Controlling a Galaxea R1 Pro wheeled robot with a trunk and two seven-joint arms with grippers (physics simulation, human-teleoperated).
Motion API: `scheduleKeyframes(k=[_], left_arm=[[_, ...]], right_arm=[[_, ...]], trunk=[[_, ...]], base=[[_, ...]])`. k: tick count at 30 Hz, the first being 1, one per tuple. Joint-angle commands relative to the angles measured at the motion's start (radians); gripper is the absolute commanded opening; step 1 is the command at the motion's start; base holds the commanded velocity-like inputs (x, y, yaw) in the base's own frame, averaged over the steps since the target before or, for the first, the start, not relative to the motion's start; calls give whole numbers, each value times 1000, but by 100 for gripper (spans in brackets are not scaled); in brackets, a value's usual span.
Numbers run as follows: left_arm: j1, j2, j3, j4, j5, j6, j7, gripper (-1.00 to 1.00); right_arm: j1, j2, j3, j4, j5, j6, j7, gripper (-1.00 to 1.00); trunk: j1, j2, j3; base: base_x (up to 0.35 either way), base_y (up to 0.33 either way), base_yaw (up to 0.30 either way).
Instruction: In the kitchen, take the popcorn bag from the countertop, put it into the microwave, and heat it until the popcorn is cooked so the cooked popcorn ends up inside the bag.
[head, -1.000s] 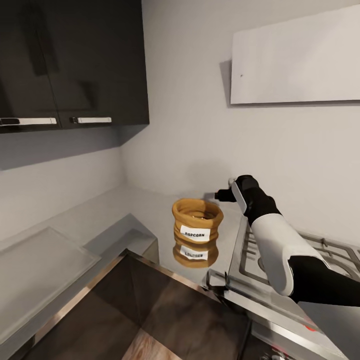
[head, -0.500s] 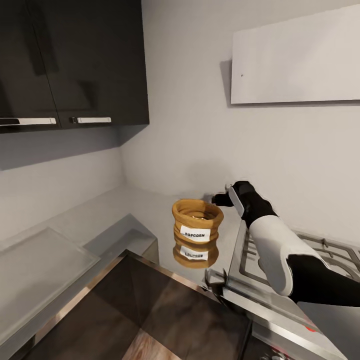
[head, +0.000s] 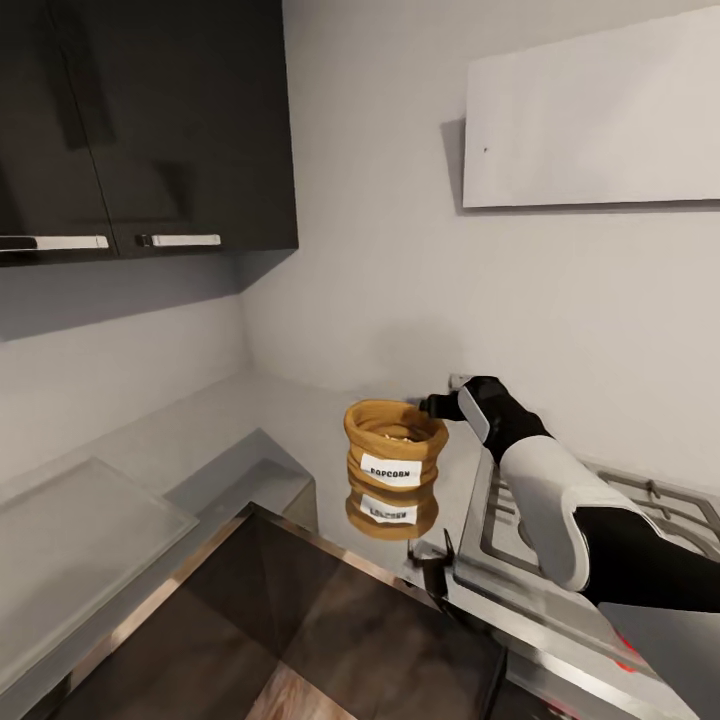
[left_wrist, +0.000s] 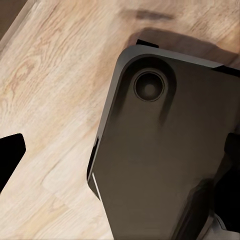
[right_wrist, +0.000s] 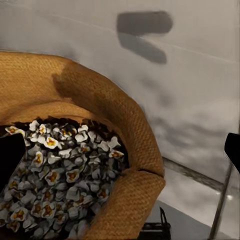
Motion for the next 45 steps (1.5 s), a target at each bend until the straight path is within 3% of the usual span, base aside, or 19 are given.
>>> scheduleKeyframes(k=[1,17,25,30,45], left_arm=[[0,0,1,-2,2,-1,2,100],[0,0,2,-2,2,-2,2,100],[0,0,2,-2,2,-2,2,100],[0,0,2,-2,2,-2,2,100],[0,0,2,-2,2,-2,2,100]], right_arm=[[-1,1,-6,-1,-4,4,-6,100],[-1,0,-6,59,-3,-9,-11,100],[-1,-14,-5,70,-9,-9,-10,100],[-1,-13,-5,137,-3,-11,-10,100],[-1,-13,-5,140,-2,-11,-12,100]], trunk=[[0,-1,-1],[0,-1,-1],[0,-1,-1],[0,-1,-1],[0,-1,-1]], base=[[160,0,0],[15,0,0],[0,0,0],[0,0,0],[29,0,0]])
